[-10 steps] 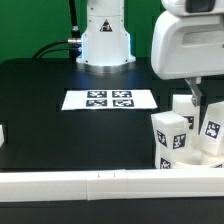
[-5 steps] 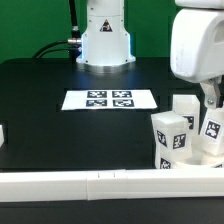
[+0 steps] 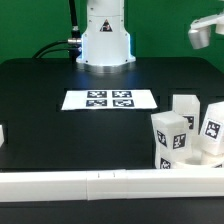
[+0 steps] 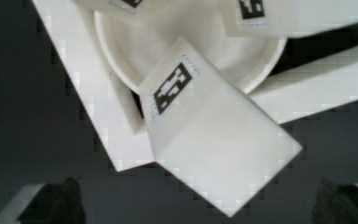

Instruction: Assemble stool

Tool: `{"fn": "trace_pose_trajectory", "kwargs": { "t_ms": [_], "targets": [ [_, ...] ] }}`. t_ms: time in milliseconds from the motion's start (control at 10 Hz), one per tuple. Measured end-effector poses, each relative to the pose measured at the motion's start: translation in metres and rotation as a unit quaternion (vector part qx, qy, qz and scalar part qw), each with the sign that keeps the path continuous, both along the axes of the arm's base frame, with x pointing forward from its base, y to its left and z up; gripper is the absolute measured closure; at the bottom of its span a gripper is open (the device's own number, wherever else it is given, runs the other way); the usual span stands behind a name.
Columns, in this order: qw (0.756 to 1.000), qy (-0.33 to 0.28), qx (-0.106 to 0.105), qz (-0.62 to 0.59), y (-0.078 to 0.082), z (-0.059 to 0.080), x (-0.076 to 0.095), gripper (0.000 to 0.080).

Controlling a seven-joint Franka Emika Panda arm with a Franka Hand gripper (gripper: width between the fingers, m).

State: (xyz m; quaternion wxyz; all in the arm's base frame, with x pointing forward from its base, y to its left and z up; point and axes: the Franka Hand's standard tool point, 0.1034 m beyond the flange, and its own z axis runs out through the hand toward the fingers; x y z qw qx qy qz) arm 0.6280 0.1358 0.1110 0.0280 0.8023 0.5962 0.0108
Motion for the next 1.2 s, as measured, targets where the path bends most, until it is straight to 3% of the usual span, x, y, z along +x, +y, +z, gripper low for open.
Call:
{"fn": "trace_pose_trajectory", "kwargs": {
  "t_ms": [200, 400, 600, 800, 1100, 1200],
  "targets": [
    [0.997, 0.002, -0.007, 0.078, -0.003, -0.001, 0.000, 0.0150],
    [0.974, -0.005, -0.032, 0.224, -0.007, -0.007, 0.000, 0.0150],
    [0.950, 0.001, -0.042, 0.309, -0.012, -0.017, -0.004, 0.0150],
    [0.940, 0.010, -0.046, 0.339, -0.024, -0.025, 0.008, 0.0150],
    [0.950, 0.009, -0.045, 0.310, -0.028, -0.028, 0.010, 0.0178],
    [0.963, 0.006, -0.043, 0.267, -0.028, -0.028, 0.010, 0.0349]
  ]
}}
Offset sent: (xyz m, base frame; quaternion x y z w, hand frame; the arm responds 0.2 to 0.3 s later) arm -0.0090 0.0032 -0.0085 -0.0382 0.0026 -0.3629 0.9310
